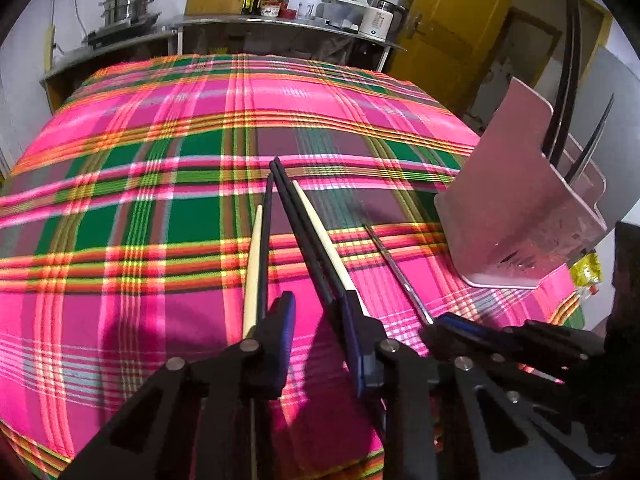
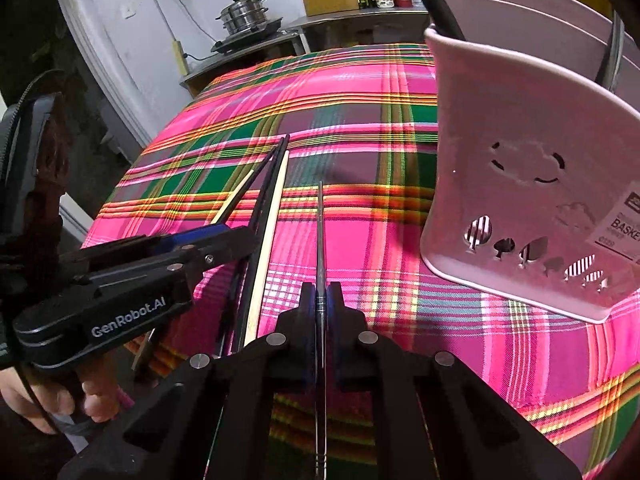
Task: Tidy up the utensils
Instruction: 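Close the left tool on a black chopstick while the right tool grasps a metal one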
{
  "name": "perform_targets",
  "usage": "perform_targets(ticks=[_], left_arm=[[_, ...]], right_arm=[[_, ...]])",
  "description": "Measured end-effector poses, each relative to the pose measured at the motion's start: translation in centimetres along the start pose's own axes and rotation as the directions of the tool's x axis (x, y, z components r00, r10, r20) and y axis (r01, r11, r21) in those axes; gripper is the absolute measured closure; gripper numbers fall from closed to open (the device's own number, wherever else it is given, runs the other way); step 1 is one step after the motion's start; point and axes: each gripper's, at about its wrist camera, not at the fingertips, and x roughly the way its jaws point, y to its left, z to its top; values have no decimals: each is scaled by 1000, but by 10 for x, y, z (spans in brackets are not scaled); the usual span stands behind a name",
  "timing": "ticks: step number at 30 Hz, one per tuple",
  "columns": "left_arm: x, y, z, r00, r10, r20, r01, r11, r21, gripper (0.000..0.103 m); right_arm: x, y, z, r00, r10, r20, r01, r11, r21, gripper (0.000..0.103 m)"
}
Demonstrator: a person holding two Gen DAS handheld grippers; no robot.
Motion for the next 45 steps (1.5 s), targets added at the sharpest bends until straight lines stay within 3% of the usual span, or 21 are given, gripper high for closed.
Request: perform_targets(ticks=[6,10,24,45], left_arm=[[2,-4,2,999,46,7,-47,999,28,77],[3,-2,4,997,82,-1,-82,995,51,91],[-34,9,-42,999,21,-45,-19,999,31,95],[3,-7,7,996,41,-84,-30,992,126,91]], right_arm=[[-2,-1,-3,1000,-4,3,4,1000,6,97],[-5,-2,-5,1000,-13,4,13,1000,12,97],[-23,-4,-28,999,-32,-19,32,999,5,97],[9,6,12,997,-57,-50,55,998,-39,96]])
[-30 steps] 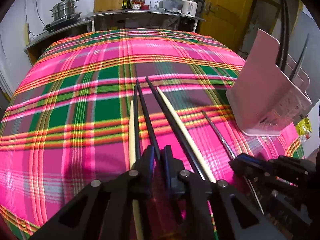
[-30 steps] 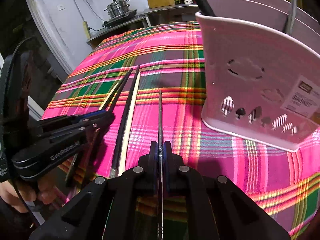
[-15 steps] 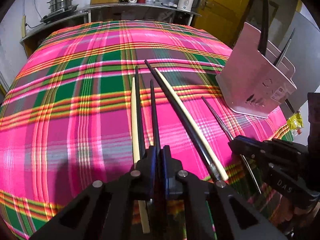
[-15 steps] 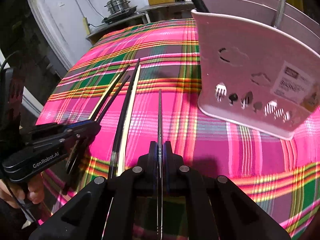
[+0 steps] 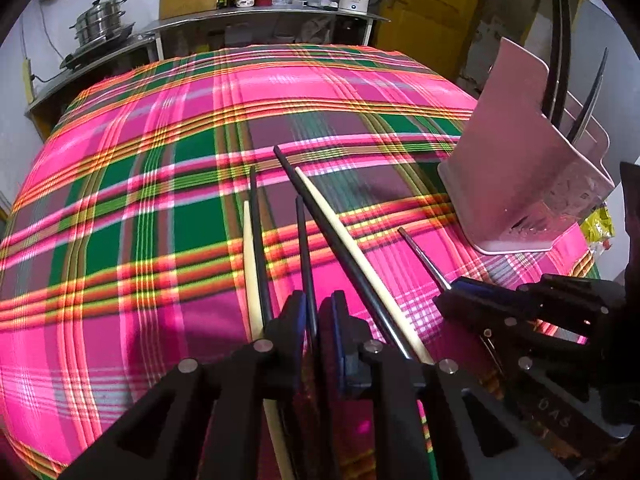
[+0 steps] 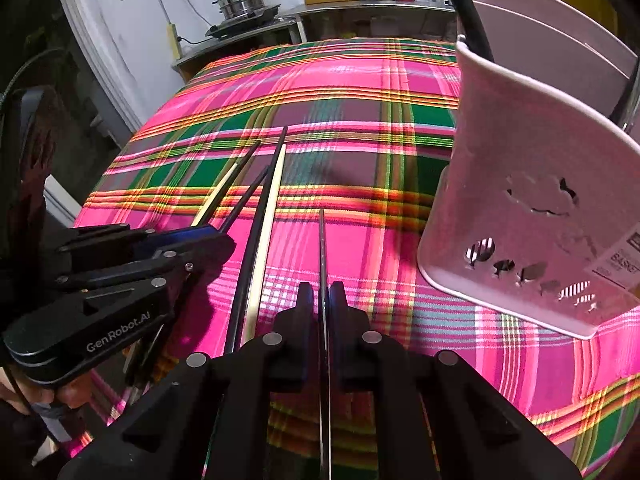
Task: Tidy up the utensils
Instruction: 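Close the left tool on a black chopstick while the right tool grasps a metal one, then lift the left tool's chopstick upright over the basket while the right tool does likewise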
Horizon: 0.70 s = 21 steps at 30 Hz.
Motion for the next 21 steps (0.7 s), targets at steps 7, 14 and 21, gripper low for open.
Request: perform_targets(ticks=[7,14,21], left_arm=[[-13,6,-1,999,-32,19,33,999,-39,97],[-66,3,-5,990,-75,118,82,995,-53,97],[-117,-5,-7,973,-109,203,120,992,-44,97]], right_arm=[[-18,2,-3,999,28,39,-28,1000,3,97],[-61,4,-5,990,53,127,-54,999,4,97],[-108,2,-8,975,66,214,-71,997,13,97]])
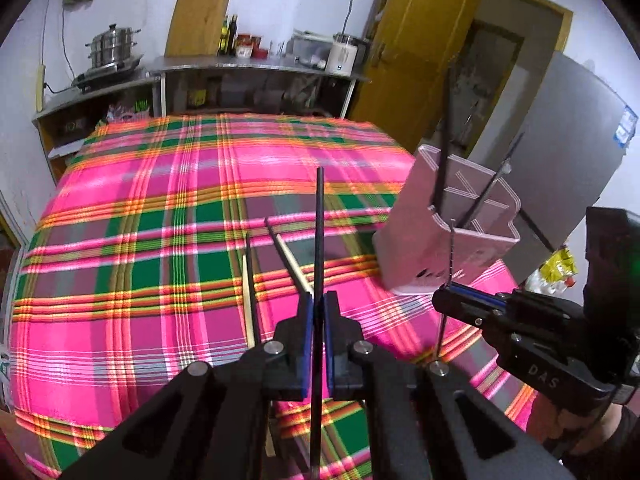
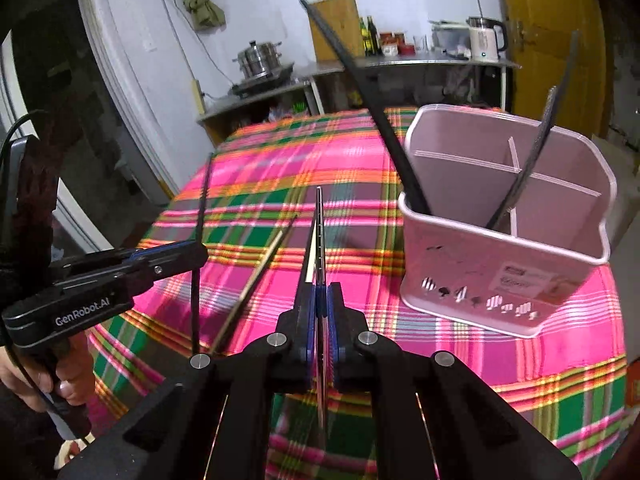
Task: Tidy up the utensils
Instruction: 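Lift the left tool's chopstick upright over the basket while the right tool does likewise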
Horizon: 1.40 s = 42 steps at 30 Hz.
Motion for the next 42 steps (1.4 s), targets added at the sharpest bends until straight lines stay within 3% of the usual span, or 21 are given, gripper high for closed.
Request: perform_targets(ticks=[12,26,33,42], left_arm=[[-49,-23,13,994,-61,87,58,998,36,97],[-41,-48,28,990,-127,66,124,991,55,97],[-38,-68,52,983,-167,75,160,983,84,97],[-42,-95,98,967,-211,139,196,974,114,97]], right_arm=[[-46,4,5,996,-18,90,18,1000,-3,97],[-67,-19,2,992,-48,120,41,997,59,97],[-84,-34,19,982,-79,172,66,994,84,97],[-112,-52,55,952,-125,279,100,989,105,97]])
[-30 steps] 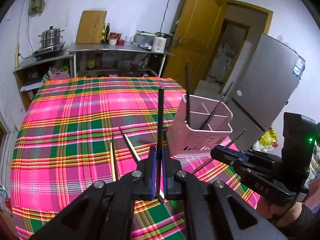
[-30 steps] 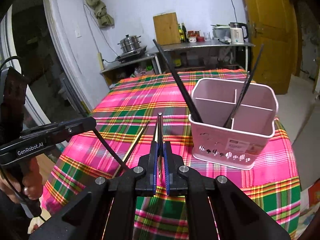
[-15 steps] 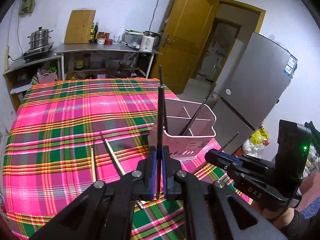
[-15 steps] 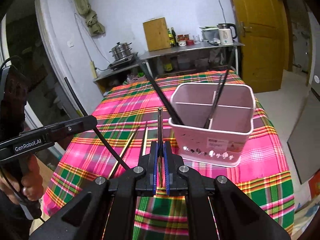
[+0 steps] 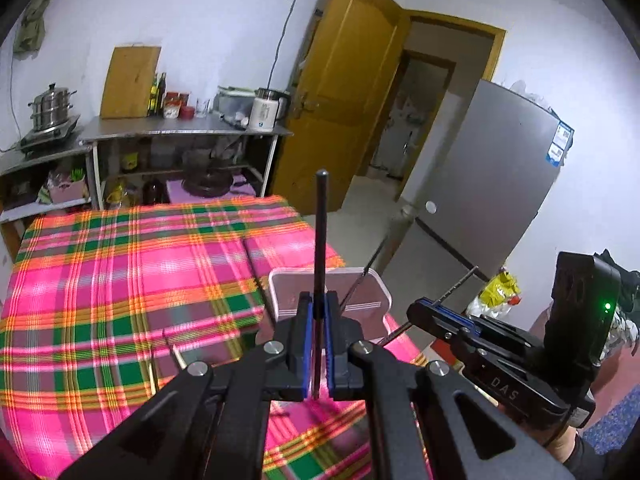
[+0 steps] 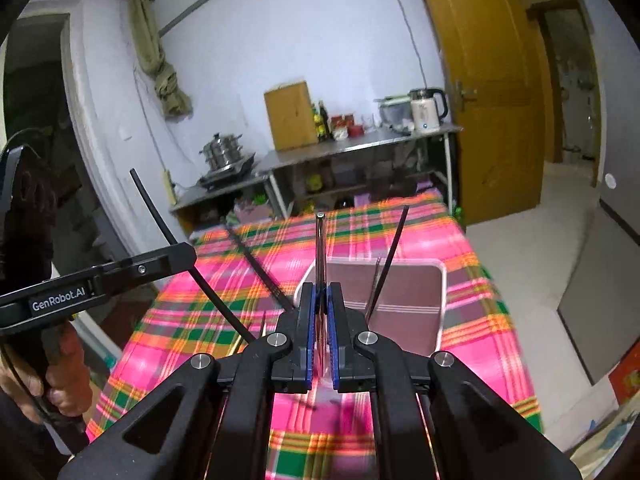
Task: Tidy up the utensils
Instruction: 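Lift the left tool's chopstick upright over the basket while the right tool does likewise, then open the left tool into the basket while the right tool releases its chopstick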
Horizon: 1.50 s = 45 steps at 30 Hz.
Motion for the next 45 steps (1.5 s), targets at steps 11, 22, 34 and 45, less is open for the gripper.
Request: perform_targets(ticks=[11,22,34,45], left_arm=[[29,-1,32,999,10,31,-11,1000,3,97],[67,10,8,998,25,-50,-26,1000,-7,97],[85,17,-20,990,44,-132,-43,999,15,96],[48,12,-22,997,49,-64,-47,998,33,65]], right_arm=[[15,-17,18,999,-32,38,31,999,33,97],[56,-26,-7,997,-39,-66,42,998,49,97],[84,-26,-34,983,-49,-179,58,997,47,97],[57,-25,-34,990,-64,-123,70,996,47,85]])
